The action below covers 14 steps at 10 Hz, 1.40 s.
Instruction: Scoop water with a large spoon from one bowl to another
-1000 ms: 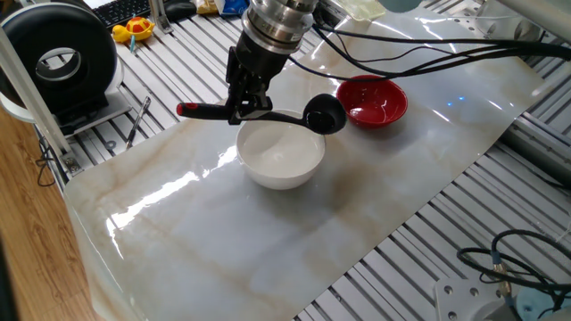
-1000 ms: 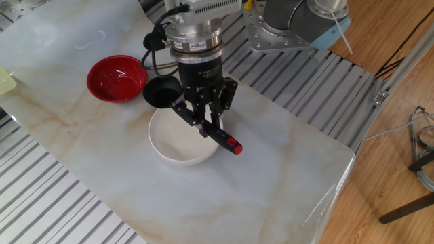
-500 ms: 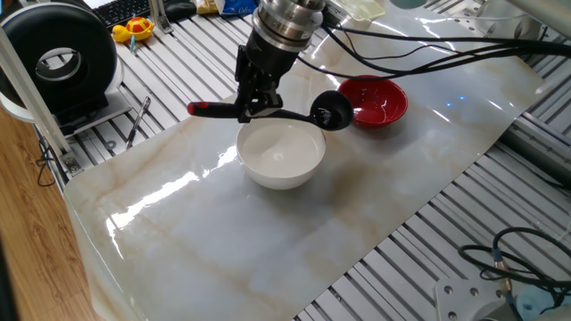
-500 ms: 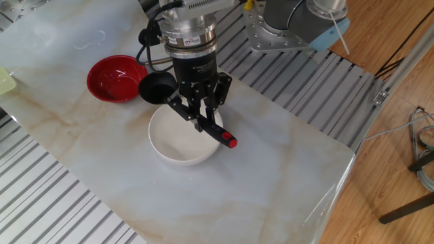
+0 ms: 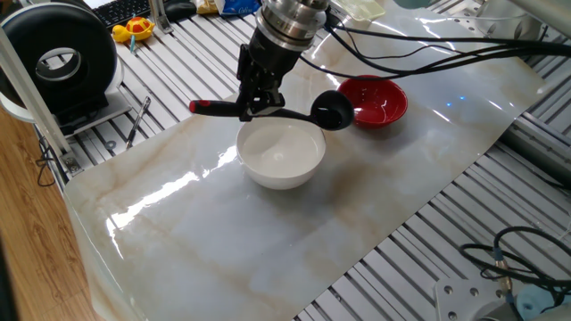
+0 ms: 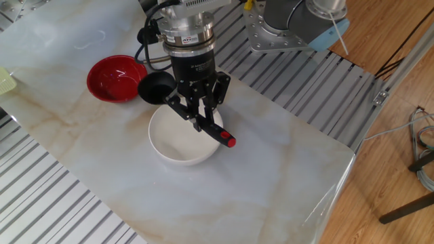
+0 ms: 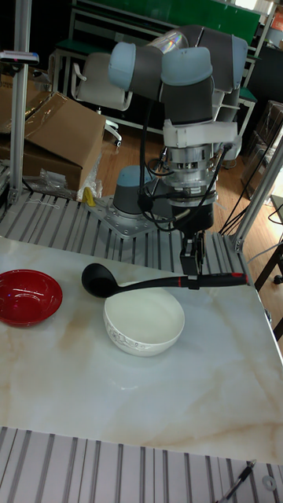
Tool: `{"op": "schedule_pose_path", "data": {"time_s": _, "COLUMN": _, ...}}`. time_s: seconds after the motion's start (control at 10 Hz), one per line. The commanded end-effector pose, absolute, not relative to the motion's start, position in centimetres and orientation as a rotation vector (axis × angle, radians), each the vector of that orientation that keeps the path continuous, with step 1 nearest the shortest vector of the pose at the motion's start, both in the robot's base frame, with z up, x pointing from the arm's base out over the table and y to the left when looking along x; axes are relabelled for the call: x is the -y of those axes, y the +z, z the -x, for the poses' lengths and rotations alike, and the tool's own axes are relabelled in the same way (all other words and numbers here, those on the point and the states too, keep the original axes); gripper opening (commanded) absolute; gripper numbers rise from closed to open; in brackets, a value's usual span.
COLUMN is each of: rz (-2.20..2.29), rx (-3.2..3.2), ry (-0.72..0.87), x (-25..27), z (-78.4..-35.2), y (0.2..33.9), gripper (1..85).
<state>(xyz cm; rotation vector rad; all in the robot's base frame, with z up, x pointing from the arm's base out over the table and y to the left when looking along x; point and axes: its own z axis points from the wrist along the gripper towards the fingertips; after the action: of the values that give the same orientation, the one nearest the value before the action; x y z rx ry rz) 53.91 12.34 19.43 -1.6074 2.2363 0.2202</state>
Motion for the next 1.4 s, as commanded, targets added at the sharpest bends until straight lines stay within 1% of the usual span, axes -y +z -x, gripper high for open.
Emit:
{"op": "schedule_pose_path", "data": {"time_s": 0.0, "rz": 1.575, "rx": -2.225, "ry": 0.229, "x": -12.7, "z": -54.4, "y": 19.9, "gripper": 1.3}}
{"op": "schedule_pose_path", "data": {"time_s": 0.7, "rz": 1.579, "rx": -2.218, "ry": 0.235, "x": -12.4, "z": -54.4, "y": 19.8, "gripper": 1.3}}
{"op": "schedule_pose_path", "data": {"time_s": 1.1, "rz": 1.619, "rx": -2.199, "ry": 0.227, "x": -10.0, "z": -53.9, "y": 19.1, "gripper": 1.3}}
{"op": "schedule_pose_path", "data": {"time_s": 1.3, "rz": 1.618, "rx": -2.212, "ry": 0.223, "x": -9.8, "z": -53.8, "y": 19.0, "gripper": 1.3}}
